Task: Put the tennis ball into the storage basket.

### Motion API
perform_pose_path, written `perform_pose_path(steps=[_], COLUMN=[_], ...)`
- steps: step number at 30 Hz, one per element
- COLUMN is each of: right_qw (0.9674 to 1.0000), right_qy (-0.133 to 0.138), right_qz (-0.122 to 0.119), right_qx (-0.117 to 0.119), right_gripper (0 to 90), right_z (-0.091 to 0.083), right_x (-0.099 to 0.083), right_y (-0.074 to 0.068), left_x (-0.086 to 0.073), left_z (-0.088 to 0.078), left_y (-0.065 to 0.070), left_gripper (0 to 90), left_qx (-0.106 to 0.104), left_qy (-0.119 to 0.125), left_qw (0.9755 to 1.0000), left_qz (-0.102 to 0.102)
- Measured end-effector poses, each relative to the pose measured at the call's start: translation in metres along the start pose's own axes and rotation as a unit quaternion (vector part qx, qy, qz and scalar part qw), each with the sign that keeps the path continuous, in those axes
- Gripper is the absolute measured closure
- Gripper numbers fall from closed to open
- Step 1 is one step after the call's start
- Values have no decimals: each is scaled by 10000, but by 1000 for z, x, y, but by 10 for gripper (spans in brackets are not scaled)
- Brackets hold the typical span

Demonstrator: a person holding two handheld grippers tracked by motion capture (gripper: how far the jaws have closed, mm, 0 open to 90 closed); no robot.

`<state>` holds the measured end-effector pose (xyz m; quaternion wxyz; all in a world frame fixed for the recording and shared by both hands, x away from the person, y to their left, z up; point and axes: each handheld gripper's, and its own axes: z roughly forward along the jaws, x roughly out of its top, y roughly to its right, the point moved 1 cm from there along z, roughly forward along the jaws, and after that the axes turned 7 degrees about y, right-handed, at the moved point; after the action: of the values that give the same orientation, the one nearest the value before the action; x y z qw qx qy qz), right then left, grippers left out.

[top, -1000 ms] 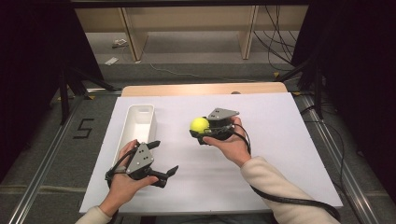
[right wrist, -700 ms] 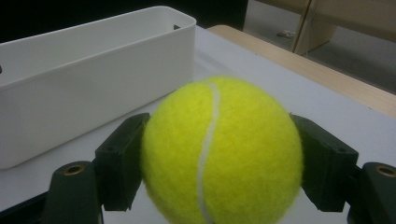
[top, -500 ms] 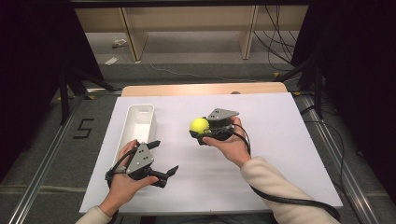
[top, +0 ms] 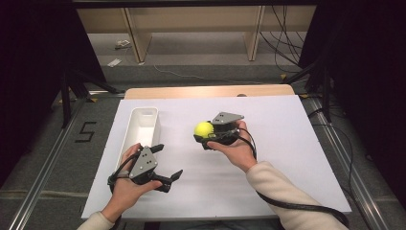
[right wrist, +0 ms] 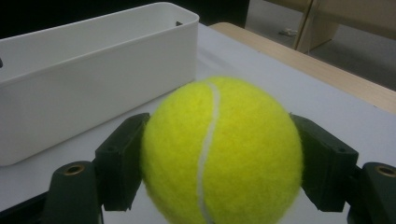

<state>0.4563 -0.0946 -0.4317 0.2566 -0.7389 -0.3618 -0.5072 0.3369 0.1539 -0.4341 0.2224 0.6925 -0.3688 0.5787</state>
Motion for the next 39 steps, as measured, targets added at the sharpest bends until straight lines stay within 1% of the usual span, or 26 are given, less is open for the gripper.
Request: perform_pose_path(steps=[5, 12, 14, 17, 28, 33, 36, 39], right_qw=[10000, 10000, 10000, 10000, 9999, 9999, 9999, 9999], right_qy=[-7, 61, 71, 63, 97, 56, 85, 96], right_qz=[0, 10, 21, 19, 37, 11, 3, 11], right_qx=[10, 15, 16, 37, 100, 131, 136, 132], right_gripper=[267, 268, 267, 268, 268, 267, 268, 268], right_z=[0, -2, -2, -1, 1, 3, 3, 2], right_x=[0, 3, 4, 4, 7, 7, 8, 10], right_y=[-1, -2, -2, -3, -10, -13, -13, -13], left_x=[0, 1, 1, 1, 1, 2, 1, 1], left_z=[0, 0, 1, 0, 0, 0, 0, 0], left_y=[1, 1, 1, 1, 1, 2, 2, 1], left_gripper=[0, 0, 0, 0, 0, 0, 0, 0], left_qx=[3, -3, -10, -10, -4, -13, -16, -14], left_qy=[15, 8, -3, 6, 11, 6, 8, -3], left_qw=[10000, 10000, 10000, 10000, 10000, 10000, 10000, 10000], left_qz=[-12, -9, 28, 6, 45, 69, 37, 49])
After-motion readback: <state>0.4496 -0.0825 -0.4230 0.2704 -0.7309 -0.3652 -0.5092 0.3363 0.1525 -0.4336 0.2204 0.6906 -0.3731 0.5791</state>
